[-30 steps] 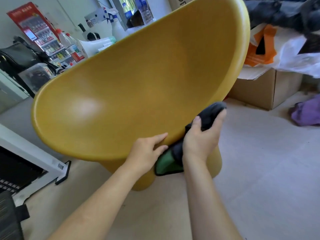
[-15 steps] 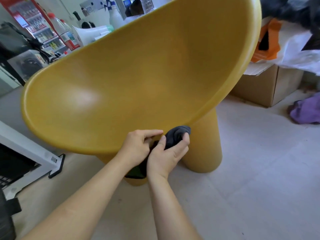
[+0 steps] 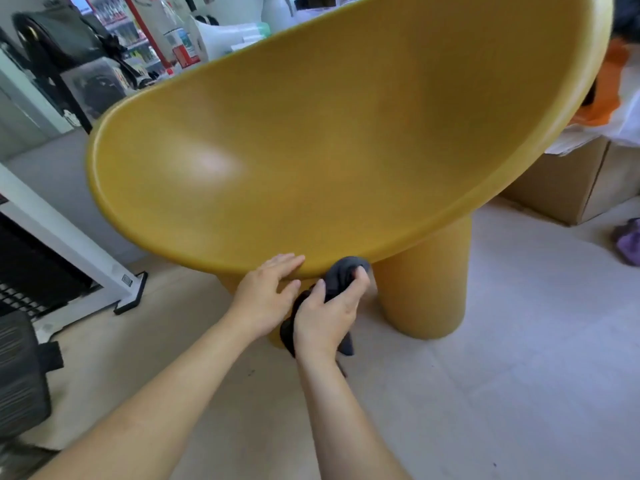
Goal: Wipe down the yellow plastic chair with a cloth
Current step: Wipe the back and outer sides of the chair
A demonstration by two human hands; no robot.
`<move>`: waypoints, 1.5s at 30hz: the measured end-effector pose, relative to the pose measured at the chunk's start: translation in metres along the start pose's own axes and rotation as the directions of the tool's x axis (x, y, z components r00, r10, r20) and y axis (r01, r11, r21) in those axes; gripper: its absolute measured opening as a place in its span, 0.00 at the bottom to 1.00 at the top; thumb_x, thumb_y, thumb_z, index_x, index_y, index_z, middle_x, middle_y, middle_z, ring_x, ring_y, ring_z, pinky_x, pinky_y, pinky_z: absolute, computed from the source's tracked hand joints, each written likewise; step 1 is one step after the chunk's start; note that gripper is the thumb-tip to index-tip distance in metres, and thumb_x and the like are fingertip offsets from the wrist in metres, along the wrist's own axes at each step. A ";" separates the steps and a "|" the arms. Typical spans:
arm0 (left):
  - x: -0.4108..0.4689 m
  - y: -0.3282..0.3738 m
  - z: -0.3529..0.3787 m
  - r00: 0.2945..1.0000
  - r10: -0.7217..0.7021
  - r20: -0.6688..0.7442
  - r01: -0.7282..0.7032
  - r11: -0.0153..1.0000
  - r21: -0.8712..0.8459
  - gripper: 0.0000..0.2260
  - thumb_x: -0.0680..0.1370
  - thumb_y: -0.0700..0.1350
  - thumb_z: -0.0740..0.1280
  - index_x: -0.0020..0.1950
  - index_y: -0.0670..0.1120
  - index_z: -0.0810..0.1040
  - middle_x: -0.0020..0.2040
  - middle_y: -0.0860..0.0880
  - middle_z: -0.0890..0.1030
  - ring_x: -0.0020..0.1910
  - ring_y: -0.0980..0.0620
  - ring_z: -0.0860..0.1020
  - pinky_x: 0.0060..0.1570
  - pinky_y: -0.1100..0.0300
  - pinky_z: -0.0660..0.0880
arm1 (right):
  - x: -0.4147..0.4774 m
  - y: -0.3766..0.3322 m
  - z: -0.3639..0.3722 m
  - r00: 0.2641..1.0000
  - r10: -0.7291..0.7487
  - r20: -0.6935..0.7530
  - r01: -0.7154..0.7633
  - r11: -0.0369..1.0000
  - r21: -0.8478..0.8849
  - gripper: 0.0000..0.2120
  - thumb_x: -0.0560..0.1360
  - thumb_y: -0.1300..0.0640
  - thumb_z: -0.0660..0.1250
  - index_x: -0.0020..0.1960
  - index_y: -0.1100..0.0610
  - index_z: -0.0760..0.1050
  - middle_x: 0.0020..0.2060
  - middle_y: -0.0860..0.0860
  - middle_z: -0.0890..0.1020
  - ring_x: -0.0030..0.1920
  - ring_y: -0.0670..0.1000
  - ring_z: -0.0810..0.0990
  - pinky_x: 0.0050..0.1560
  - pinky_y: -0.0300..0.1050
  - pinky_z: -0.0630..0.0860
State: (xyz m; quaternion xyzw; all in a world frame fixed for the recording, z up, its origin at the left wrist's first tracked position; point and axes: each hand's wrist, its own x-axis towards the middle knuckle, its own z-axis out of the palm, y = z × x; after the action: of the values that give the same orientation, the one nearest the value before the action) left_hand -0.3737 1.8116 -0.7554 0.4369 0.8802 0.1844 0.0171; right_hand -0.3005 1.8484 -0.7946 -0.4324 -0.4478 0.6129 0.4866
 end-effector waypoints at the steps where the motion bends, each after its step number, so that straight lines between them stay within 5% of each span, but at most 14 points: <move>1: -0.004 0.002 -0.002 0.999 0.008 0.046 -0.008 1.000 -0.005 0.21 0.78 0.40 0.65 0.71 0.49 0.71 0.73 0.50 0.68 0.74 0.54 0.61 0.70 0.66 0.53 | -0.008 0.005 0.001 0.994 0.021 0.106 -0.021 1.000 -0.004 0.22 0.75 0.66 0.64 0.66 0.54 0.65 0.60 0.55 0.76 0.60 0.55 0.75 0.56 0.38 0.68; 5: -0.029 -0.002 -0.020 0.993 0.023 0.118 -0.003 0.986 -0.169 0.18 0.78 0.42 0.64 0.67 0.56 0.71 0.71 0.57 0.68 0.72 0.58 0.64 0.72 0.60 0.59 | 0.005 -0.006 -0.015 0.876 0.099 0.471 -0.102 0.995 -0.020 0.18 0.73 0.67 0.66 0.51 0.46 0.67 0.47 0.47 0.79 0.50 0.51 0.78 0.50 0.44 0.75; 9: -0.050 -0.010 -0.051 0.966 -0.124 0.226 0.239 0.756 -0.609 0.24 0.69 0.46 0.74 0.62 0.56 0.70 0.61 0.54 0.78 0.58 0.55 0.78 0.60 0.51 0.76 | 0.027 -0.040 -0.032 0.467 0.107 0.878 -0.045 0.994 -0.097 0.18 0.73 0.68 0.67 0.56 0.49 0.75 0.52 0.57 0.82 0.50 0.53 0.81 0.55 0.49 0.77; 13: -0.060 -0.019 -0.065 0.905 -0.162 0.393 0.401 0.629 -0.666 0.24 0.65 0.47 0.75 0.59 0.50 0.74 0.48 0.48 0.84 0.44 0.54 0.81 0.44 0.59 0.78 | 0.033 -0.057 -0.045 0.173 0.235 0.957 -0.081 0.971 -0.224 0.19 0.76 0.66 0.66 0.63 0.49 0.75 0.55 0.59 0.82 0.57 0.60 0.81 0.62 0.56 0.75; 16: -0.065 -0.024 -0.075 0.913 -0.104 0.395 0.321 0.778 -0.539 0.09 0.66 0.48 0.77 0.39 0.46 0.81 0.32 0.51 0.77 0.32 0.57 0.73 0.32 0.67 0.69 | 0.035 -0.067 -0.050 0.239 0.176 0.955 -0.045 0.984 -0.170 0.18 0.77 0.71 0.64 0.62 0.55 0.76 0.53 0.61 0.83 0.53 0.58 0.82 0.58 0.54 0.79; 19: -0.069 -0.041 -0.091 0.930 -0.093 0.355 0.277 0.812 -0.513 0.18 0.64 0.53 0.77 0.40 0.39 0.81 0.36 0.50 0.79 0.37 0.56 0.76 0.41 0.65 0.70 | 0.038 -0.080 -0.049 0.398 0.077 0.914 0.100 0.987 -0.127 0.14 0.76 0.69 0.66 0.56 0.53 0.77 0.49 0.60 0.84 0.46 0.57 0.83 0.52 0.57 0.80; 24: -0.079 -0.054 -0.109 0.924 -0.028 0.381 0.321 0.595 -0.737 0.16 0.73 0.44 0.69 0.57 0.39 0.75 0.48 0.43 0.80 0.46 0.50 0.79 0.42 0.63 0.76 | 0.022 -0.070 -0.031 0.636 0.219 0.740 -0.171 0.975 -0.141 0.15 0.67 0.71 0.63 0.39 0.51 0.71 0.34 0.55 0.73 0.36 0.54 0.71 0.33 0.46 0.66; 27: -0.081 -0.055 -0.111 0.932 -0.013 0.363 0.342 0.368 -0.865 0.15 0.81 0.39 0.60 0.67 0.49 0.70 0.53 0.38 0.79 0.51 0.44 0.78 0.43 0.59 0.79 | 0.003 -0.053 -0.018 0.629 0.329 0.704 -0.295 0.939 -0.175 0.15 0.64 0.72 0.55 0.38 0.53 0.70 0.32 0.55 0.69 0.33 0.52 0.66 0.30 0.43 0.59; 29: -0.082 -0.056 -0.110 0.935 -0.029 0.354 0.334 0.411 -0.848 0.13 0.83 0.39 0.56 0.64 0.48 0.74 0.54 0.42 0.81 0.53 0.47 0.79 0.48 0.59 0.79 | -0.005 -0.048 -0.012 0.622 0.269 0.735 -0.154 0.963 -0.221 0.15 0.66 0.73 0.54 0.38 0.56 0.74 0.32 0.54 0.74 0.34 0.52 0.69 0.31 0.42 0.62; 31: -0.085 -0.062 -0.115 0.924 -0.043 0.381 0.333 0.580 -0.743 0.11 0.82 0.43 0.59 0.59 0.48 0.79 0.55 0.49 0.82 0.53 0.54 0.80 0.50 0.63 0.77 | -0.009 -0.051 -0.008 0.546 0.195 0.814 0.088 0.954 -0.288 0.13 0.70 0.70 0.58 0.37 0.57 0.79 0.33 0.51 0.79 0.38 0.52 0.73 0.37 0.43 0.68; 34: -0.090 -0.081 -0.122 0.840 -0.018 0.543 0.267 0.883 -0.385 0.16 0.71 0.49 0.75 0.58 0.55 0.80 0.55 0.57 0.82 0.54 0.60 0.80 0.56 0.63 0.76 | -0.006 -0.063 -0.005 0.191 0.305 0.933 0.378 0.854 -0.357 0.11 0.73 0.48 0.72 0.44 0.56 0.84 0.38 0.47 0.84 0.42 0.45 0.80 0.46 0.40 0.75; 37: -0.101 -0.104 -0.114 0.769 -0.065 0.636 0.204 0.968 -0.147 0.14 0.69 0.49 0.77 0.53 0.56 0.82 0.50 0.57 0.83 0.51 0.58 0.80 0.56 0.53 0.77 | -0.010 -0.066 0.002 0.014 0.492 0.871 0.653 0.655 -0.380 0.15 0.69 0.46 0.76 0.52 0.52 0.83 0.44 0.47 0.86 0.46 0.47 0.83 0.52 0.44 0.80; 41: -0.104 -0.144 -0.100 0.991 0.017 0.130 -0.042 0.982 0.187 0.05 0.74 0.54 0.70 0.49 0.63 0.82 0.51 0.54 0.70 0.54 0.53 0.66 0.58 0.51 0.64 | -0.031 -0.045 0.018 0.105 0.388 0.916 0.584 0.721 -0.373 0.11 0.75 0.47 0.69 0.49 0.54 0.83 0.40 0.55 0.84 0.41 0.49 0.79 0.44 0.45 0.74; 45: -0.104 -0.154 -0.063 0.878 -0.157 -0.452 0.130 0.987 -0.090 0.14 0.74 0.45 0.69 0.59 0.56 0.77 0.44 0.50 0.67 0.42 0.47 0.72 0.42 0.54 0.71 | -0.042 -0.036 0.035 0.241 0.284 0.928 0.457 0.810 -0.367 0.12 0.76 0.48 0.68 0.48 0.56 0.83 0.43 0.63 0.82 0.41 0.56 0.78 0.44 0.52 0.73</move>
State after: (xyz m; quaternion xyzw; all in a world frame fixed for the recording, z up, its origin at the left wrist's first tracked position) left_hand -0.4387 1.6265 -0.7632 0.3141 0.8838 0.3052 -0.1646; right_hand -0.3203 1.8070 -0.7479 -0.0591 -0.8352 0.5466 -0.0151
